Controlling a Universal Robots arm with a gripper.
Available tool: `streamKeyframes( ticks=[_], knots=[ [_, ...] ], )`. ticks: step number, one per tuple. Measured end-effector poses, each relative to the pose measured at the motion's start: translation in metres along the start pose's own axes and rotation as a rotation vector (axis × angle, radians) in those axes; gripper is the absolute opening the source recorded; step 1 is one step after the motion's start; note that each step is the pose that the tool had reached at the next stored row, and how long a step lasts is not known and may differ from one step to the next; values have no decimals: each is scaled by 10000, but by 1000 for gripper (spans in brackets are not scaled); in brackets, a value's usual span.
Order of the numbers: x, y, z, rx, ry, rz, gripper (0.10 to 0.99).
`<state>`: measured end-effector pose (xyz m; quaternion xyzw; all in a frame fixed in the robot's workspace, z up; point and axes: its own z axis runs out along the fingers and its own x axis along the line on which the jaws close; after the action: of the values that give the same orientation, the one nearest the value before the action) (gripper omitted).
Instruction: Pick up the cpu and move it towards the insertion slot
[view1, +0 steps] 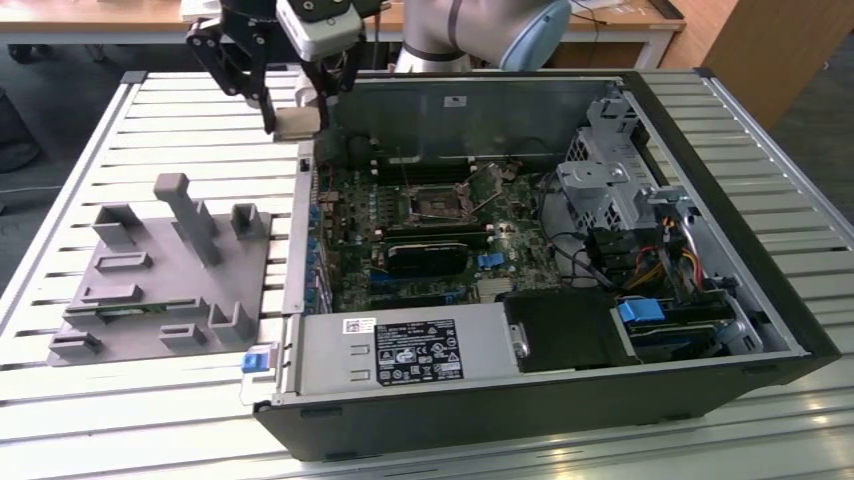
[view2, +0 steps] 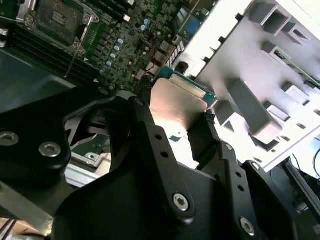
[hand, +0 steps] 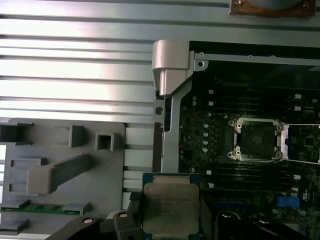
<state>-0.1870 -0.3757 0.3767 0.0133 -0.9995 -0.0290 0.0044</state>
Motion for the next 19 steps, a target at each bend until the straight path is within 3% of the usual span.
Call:
streamKeyframes(
  ticks=[19],
  knots=[
    [-227, 66, 2, 0, 0, 0, 541]
  ],
)
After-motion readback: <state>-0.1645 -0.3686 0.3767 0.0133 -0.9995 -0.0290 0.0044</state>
